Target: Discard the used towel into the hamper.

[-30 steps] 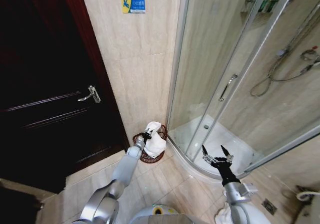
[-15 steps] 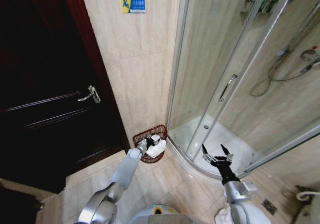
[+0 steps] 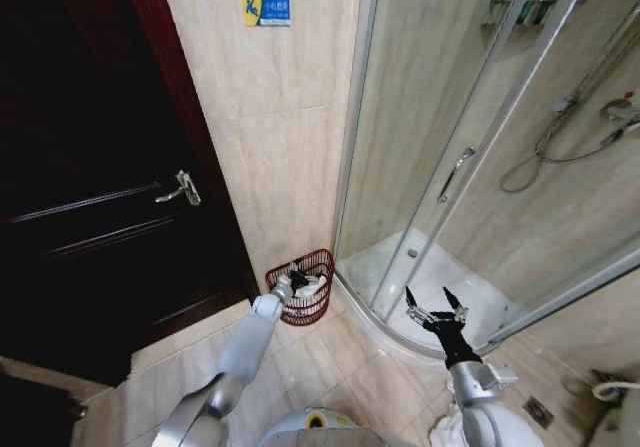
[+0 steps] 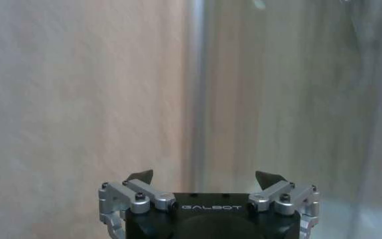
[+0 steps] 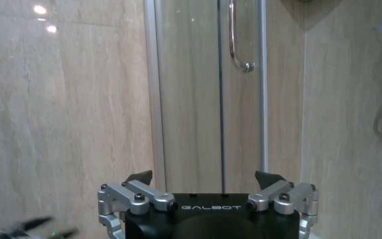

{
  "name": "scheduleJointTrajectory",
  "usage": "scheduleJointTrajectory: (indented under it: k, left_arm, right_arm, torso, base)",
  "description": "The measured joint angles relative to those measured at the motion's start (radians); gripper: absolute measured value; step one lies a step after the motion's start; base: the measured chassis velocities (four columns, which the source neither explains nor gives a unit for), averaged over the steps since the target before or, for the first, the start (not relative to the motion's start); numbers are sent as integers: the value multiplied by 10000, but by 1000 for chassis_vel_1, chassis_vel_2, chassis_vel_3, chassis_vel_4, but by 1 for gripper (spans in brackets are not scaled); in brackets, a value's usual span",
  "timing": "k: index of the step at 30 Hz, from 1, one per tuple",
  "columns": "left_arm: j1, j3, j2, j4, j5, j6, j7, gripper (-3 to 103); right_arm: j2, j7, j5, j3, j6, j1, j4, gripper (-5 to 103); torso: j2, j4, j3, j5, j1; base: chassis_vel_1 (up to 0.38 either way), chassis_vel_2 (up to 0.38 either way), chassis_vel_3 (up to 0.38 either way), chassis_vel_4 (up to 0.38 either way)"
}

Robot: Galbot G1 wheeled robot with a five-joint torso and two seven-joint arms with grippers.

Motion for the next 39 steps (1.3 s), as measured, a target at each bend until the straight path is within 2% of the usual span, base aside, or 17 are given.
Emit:
scheduleJointTrajectory:
  k: [1,4,5,6,9,10,13,16,17,20,21,24,29,39]
  left_arm:
    - [0,0,0,0,0,0,0,100]
    - [1110,-589,540,-2232,-661,143,-857,100]
    - [1373,-704,691,-2767,-807,250,-1050,100]
    - [1373,-704,691,-2767,-807,250,-1050,100]
    - [2529,-1171,1121,-4867,-1241,610,-1792,100]
    - [2529,-1171,1121,-4867,-1241,610,-1792,100]
    - [4027,-1943,1320,-6898,-1474,812,-2162,100]
    - [5054,-2747,1318,-8130,-1521,864,-2282,100]
    - [5054,-2747,1318,-8130,-1521,864,-2282,100]
    - [6111,-3752,1174,-8828,-1549,616,-2271,100]
    - [6111,-3752,1174,-8828,-1549,616,-2271,100]
    - [6981,-4337,1066,-8824,-1762,101,-2235,100]
    - [7400,-4413,1046,-8614,-2000,-244,-2207,100]
    - [7062,-4228,985,-8337,-2043,-632,-2168,100]
  right_arm:
    - [0,0,0,0,0,0,0,100]
    - [-14,-8,23,27,-154,31,192,100]
    - [-41,-18,34,39,-188,35,226,100]
    - [-41,-18,34,39,-188,35,226,100]
    - [-202,-30,58,111,-223,76,227,100]
    - [-202,-30,58,111,-223,76,227,100]
    - [-436,-37,82,170,-97,54,50,100]
    - [-570,-54,143,198,-23,16,-26,100]
    - [-570,-54,143,198,-23,16,-26,100]
    - [-623,-80,160,172,35,24,-71,100]
    - [-623,-80,160,172,35,24,-71,100]
    - [-545,-112,92,58,42,10,49,100]
    - [-389,-115,-207,-3,42,-34,241,100]
    - [-247,-120,-451,0,-53,-23,422,100]
  torso:
    - [0,0,0,0,0]
    - [0,0,0,1,0]
    - [0,1,0,0,0]
    - [0,1,0,0,0]
    - [0,1,0,3,-1]
    - [0,1,0,3,-1]
    - [0,1,0,2,-1]
    - [1,0,-1,2,-1]
    - [1,0,-1,2,-1]
    - [1,1,-1,1,-1]
    - [1,1,-1,1,-1]
    - [1,2,-1,0,-1]
    - [1,1,0,0,-2]
    - [0,0,1,1,0]
  base:
    - [0,0,0,0]
    - [0,0,0,0]
    - [0,0,0,0]
    - [0,0,0,0]
    - [0,0,0,0]
    - [0,0,0,0]
    - [0,0,0,0]
    - [0,0,0,0]
    - [0,0,0,0]
    - [0,0,0,0]
    - [0,0,0,0]
    - [0,0,0,0]
    - [0,0,0,0]
    - [0,0,0,0]
